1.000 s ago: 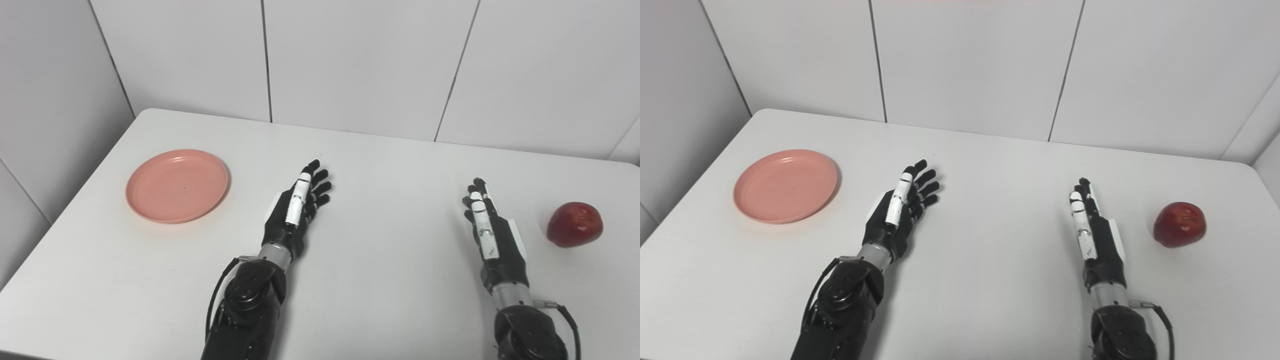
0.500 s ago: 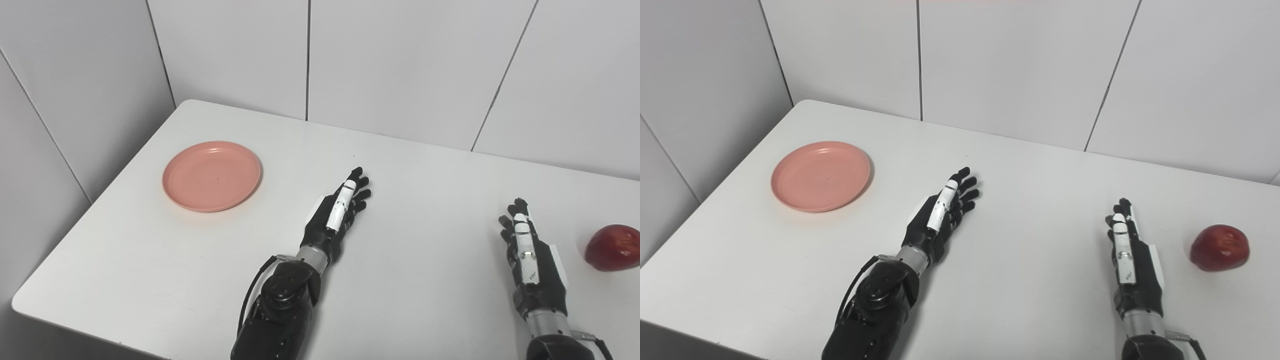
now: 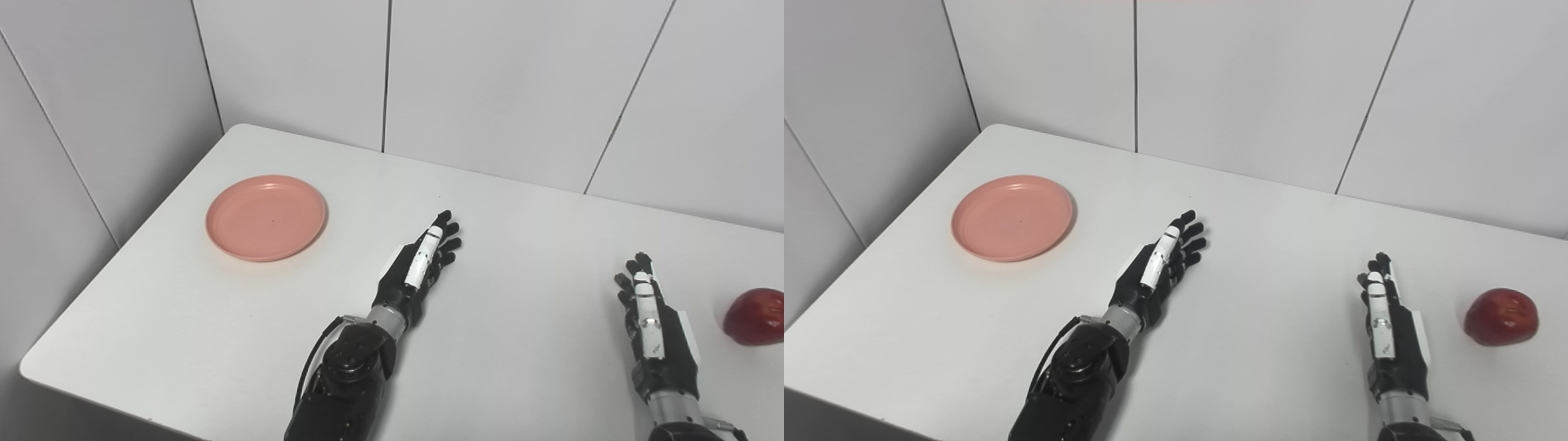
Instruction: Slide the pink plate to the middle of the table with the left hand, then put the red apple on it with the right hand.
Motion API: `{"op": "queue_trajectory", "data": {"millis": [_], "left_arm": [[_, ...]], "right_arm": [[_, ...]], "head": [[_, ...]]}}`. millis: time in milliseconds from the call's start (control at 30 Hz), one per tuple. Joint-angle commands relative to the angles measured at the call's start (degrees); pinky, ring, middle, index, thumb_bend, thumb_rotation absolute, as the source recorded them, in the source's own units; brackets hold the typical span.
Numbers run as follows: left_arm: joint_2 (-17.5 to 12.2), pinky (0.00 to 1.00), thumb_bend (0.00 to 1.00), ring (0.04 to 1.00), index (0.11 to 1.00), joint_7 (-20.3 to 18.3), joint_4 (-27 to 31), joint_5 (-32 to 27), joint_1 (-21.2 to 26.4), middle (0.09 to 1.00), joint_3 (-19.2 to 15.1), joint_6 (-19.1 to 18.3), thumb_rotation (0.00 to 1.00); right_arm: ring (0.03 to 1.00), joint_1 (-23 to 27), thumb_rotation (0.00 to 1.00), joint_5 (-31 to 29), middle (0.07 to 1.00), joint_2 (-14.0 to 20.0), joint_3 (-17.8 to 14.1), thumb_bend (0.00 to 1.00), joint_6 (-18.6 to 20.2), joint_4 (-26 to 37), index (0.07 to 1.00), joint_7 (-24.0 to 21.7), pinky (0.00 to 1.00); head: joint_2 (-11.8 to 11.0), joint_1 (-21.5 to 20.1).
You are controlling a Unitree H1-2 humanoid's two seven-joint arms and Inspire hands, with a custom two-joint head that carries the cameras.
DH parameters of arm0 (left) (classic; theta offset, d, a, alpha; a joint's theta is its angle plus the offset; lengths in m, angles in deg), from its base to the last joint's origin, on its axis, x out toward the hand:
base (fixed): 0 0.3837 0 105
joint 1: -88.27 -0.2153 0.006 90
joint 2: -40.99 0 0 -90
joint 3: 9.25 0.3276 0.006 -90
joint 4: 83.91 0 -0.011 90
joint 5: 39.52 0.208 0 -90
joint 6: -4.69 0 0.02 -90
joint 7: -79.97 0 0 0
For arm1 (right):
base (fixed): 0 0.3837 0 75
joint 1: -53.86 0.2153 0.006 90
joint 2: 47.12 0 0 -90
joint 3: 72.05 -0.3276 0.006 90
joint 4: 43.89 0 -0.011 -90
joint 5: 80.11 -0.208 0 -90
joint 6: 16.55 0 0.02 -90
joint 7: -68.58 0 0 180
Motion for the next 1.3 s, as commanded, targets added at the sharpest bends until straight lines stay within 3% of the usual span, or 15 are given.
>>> {"op": "queue_trajectory", "data": {"millis": [0, 833, 1267], "left_arm": [[0.08, 0.95, 0.39, 0.934, 0.942, -0.17, 2.78, -0.23, 1.64, 0.954, -0.3, 0.37, 1.0], [-5.99, 0.89, 0.4, 0.896, 0.885, -0.84, 11.94, 0.49, 6.18, 0.907, -2.14, -3.45, 1.0], [-9.94, 0.89, 0.4, 0.894, 0.88, -0.38, 15.99, -2.0, 10.0, 0.904, -7.83, -3.95, 1.0]], "right_arm": [[0.965, 1.52, 1.0, -0.42, 0.988, 0.08, -0.19, 0.1, -3.57, 0.92, 1.0, -0.38, 1.0], [0.982, 1.13, 1.0, 0.85, 0.997, 0.29, 0.51, 0.05, -2.9, 1.94, 1.0, -0.41, 1.0], [0.983, 0.79, 1.0, -0.33, 0.997, 0.12, 0.12, 0.05, -2.28, 2.69, 1.0, -0.79, 1.0]], "head": [[-0.14, 0.33], [-2.03, 2.69], [-1.88, 3.05]]}}
